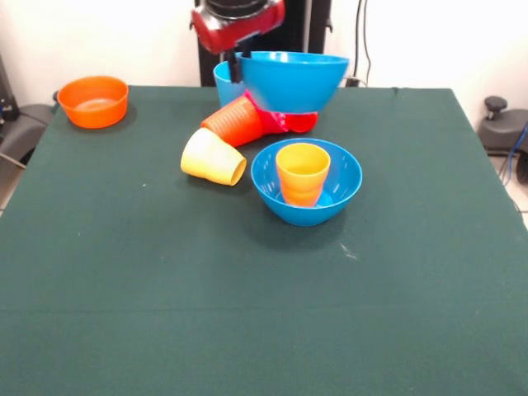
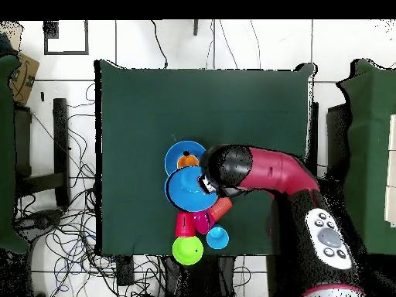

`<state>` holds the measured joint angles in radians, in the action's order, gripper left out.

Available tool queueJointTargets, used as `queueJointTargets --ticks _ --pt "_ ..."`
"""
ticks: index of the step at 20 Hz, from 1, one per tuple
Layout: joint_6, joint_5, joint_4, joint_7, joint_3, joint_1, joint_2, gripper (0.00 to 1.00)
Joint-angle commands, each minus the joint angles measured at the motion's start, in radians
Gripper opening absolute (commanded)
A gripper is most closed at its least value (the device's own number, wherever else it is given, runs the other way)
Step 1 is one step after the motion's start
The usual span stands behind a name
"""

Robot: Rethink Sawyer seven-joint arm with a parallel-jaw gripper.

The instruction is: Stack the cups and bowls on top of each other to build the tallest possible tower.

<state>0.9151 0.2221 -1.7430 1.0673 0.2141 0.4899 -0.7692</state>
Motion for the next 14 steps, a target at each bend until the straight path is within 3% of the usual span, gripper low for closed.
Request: queueJointTargets --ticks 1,7,10,13,14 --pt "0.16 0.023 0.101 0.204 -0.046 -0.058 0.077 0.0" --pt "0.341 -0.01 0.097 0.16 -0.008 -0.039 0.088 0.0" --pt "0.42 -0.089 0.082 0.233 0.001 -0.028 0.121 0.0" --pt "0.345 -0.134 0.08 0.266 0.005 -0.023 0.164 0.0" --pt "0.306 -0.114 0.084 0.25 0.003 -0.026 0.169 0.0"
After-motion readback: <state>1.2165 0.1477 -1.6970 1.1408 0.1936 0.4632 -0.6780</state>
